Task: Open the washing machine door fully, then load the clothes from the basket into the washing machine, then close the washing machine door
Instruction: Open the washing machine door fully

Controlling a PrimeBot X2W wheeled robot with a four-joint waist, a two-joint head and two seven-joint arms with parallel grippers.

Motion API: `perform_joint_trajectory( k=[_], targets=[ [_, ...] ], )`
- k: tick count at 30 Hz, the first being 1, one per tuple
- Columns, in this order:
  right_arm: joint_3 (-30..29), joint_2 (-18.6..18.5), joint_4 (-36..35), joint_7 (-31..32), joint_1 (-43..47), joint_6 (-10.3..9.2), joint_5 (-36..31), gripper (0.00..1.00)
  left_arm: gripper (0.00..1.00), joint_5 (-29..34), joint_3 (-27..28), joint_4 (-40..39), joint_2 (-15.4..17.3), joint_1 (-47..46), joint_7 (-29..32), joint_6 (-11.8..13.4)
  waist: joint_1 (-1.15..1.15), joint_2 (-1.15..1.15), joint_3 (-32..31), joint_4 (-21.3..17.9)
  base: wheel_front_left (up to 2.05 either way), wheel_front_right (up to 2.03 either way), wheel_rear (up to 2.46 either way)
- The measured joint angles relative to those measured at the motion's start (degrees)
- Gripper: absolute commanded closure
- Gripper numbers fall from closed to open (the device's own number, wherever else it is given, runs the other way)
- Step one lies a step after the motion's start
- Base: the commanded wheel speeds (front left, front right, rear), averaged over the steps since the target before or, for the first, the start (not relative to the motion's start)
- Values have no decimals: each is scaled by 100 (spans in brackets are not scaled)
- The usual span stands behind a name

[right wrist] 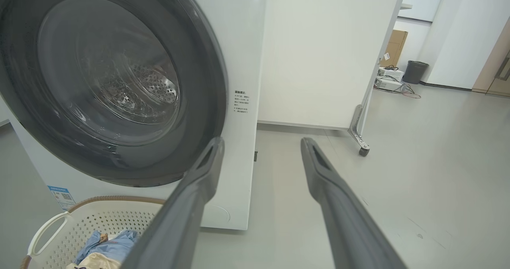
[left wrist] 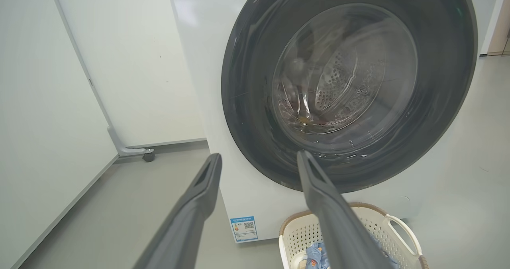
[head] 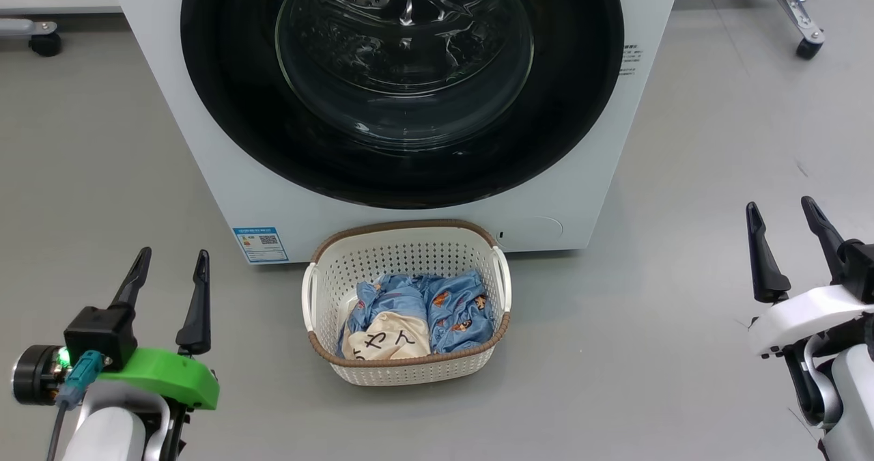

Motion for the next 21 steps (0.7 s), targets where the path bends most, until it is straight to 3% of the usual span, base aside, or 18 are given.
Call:
perform_joint_trajectory(
  k=[21],
  targets=[
    [-118, 84, -7, 0, 1, 0, -3, 0, 0, 43, 87, -9, -96, -38, 0, -5, 0, 0, 98, 17, 63, 63, -125]
  ],
)
